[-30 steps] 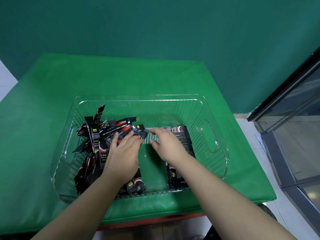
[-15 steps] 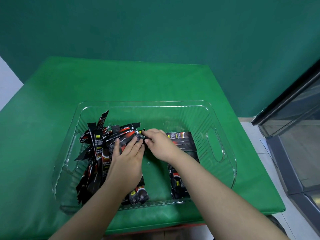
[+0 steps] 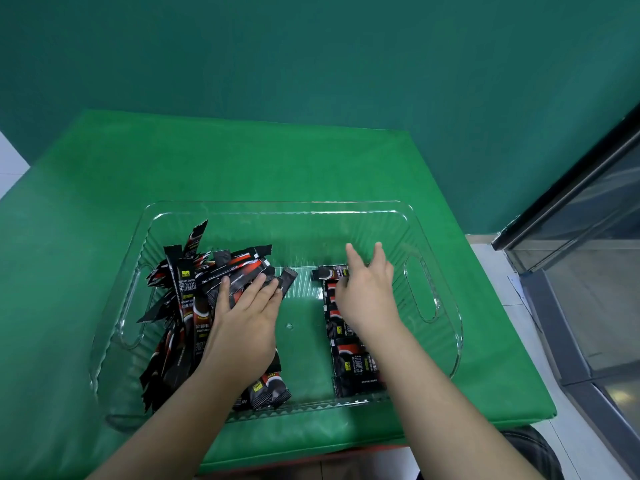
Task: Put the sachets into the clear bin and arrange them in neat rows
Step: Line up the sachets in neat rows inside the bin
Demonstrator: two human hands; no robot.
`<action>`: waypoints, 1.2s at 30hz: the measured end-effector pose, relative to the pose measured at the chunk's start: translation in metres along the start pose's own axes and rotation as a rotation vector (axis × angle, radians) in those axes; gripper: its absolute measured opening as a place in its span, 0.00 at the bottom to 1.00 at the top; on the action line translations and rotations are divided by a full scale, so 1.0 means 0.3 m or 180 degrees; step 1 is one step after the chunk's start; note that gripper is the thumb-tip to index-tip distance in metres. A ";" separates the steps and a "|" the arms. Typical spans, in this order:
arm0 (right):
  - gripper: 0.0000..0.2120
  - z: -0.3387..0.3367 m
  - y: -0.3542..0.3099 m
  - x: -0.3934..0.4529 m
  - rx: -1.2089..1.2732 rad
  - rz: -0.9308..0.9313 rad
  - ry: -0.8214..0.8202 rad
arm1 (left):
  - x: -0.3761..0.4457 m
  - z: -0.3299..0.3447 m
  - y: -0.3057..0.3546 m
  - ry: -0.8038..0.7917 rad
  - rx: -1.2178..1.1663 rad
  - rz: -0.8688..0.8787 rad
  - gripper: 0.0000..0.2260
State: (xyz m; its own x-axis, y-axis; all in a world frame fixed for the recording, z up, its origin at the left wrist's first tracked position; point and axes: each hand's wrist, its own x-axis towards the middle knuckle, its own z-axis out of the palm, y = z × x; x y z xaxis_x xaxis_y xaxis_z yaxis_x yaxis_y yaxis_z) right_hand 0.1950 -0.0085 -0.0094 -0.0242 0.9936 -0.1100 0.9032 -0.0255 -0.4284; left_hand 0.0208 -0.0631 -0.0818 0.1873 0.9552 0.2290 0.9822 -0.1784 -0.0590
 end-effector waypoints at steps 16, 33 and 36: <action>0.28 0.109 -0.002 -0.013 -0.0714 -0.0117 -0.1053 | 0.002 -0.011 -0.004 -0.0251 -0.0024 -0.0009 0.24; 0.28 0.112 0.028 0.009 -0.0259 -0.0171 -0.0639 | 0.004 -0.010 -0.001 -0.0086 -0.0044 0.0010 0.21; 0.24 0.106 0.009 0.010 -0.0336 -0.0792 -0.0402 | 0.003 -0.013 0.000 -0.0125 -0.0097 -0.0037 0.23</action>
State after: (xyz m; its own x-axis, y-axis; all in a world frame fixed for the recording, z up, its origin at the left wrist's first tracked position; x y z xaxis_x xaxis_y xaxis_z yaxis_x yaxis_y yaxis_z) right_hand 0.1837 -0.0089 -0.0394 -0.2975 0.9462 -0.1270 0.9023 0.2351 -0.3614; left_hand 0.0210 -0.0630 -0.0776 0.1756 0.9657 0.1912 0.9844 -0.1737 -0.0269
